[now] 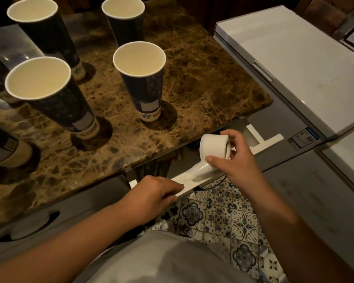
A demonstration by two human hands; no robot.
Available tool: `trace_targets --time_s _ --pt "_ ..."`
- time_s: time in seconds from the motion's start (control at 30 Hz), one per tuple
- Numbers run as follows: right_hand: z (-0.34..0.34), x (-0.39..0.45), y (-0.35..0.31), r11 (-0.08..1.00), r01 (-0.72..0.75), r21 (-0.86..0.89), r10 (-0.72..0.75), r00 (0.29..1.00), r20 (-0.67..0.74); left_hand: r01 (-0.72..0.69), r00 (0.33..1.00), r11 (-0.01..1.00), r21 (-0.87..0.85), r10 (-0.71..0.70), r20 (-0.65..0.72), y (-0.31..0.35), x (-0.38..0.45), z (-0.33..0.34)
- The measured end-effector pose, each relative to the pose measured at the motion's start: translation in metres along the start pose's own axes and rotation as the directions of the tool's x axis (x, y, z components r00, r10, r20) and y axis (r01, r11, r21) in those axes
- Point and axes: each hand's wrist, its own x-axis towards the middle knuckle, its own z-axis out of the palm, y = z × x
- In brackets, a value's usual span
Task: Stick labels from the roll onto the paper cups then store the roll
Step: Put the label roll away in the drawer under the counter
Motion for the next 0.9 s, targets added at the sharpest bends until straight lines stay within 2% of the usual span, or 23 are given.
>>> trace_targets --time_s 0.1,0.2,0.3,0.4,0.63,0.83,0.9 --pt "0.004 -0.002 0.004 0.961 0.073 -0.268 -0.067 0.997 0.032 0.037 0.996 0.995 -0.089 -0.030 0.078 0.000 -0.004 0.003" --pt "0.007 -0.003 0.006 0.885 0.178 -0.431 -0.142 0.983 0.114 0.218 0.972 0.953 -0.212 -0.192 0.136 0.001 -0.004 0.010" --pt "0.013 -0.001 0.008 0.791 0.239 -0.563 -0.124 0.964 0.236 0.393 0.918 0.858 -0.330 -0.344 0.198 -0.003 -0.006 0.016" --pt "0.023 0.005 0.012 0.654 0.307 -0.691 -0.095 0.940 0.328 0.452 0.890 0.802 -0.390 -0.375 0.260 -0.008 -0.008 0.019" --pt "0.038 0.017 0.014 0.514 0.276 -0.812 0.025 0.942 0.335 0.482 0.876 0.717 -0.503 -0.407 0.259 -0.006 -0.011 0.020" --pt "0.041 0.022 0.014 0.455 0.223 -0.862 0.140 0.938 0.316 0.467 0.884 0.729 -0.501 -0.398 0.244 -0.004 -0.012 0.021" --pt "0.040 0.021 0.014 0.473 0.220 -0.853 0.135 0.939 0.317 0.464 0.886 0.740 -0.488 -0.395 0.243 -0.003 -0.012 0.020"
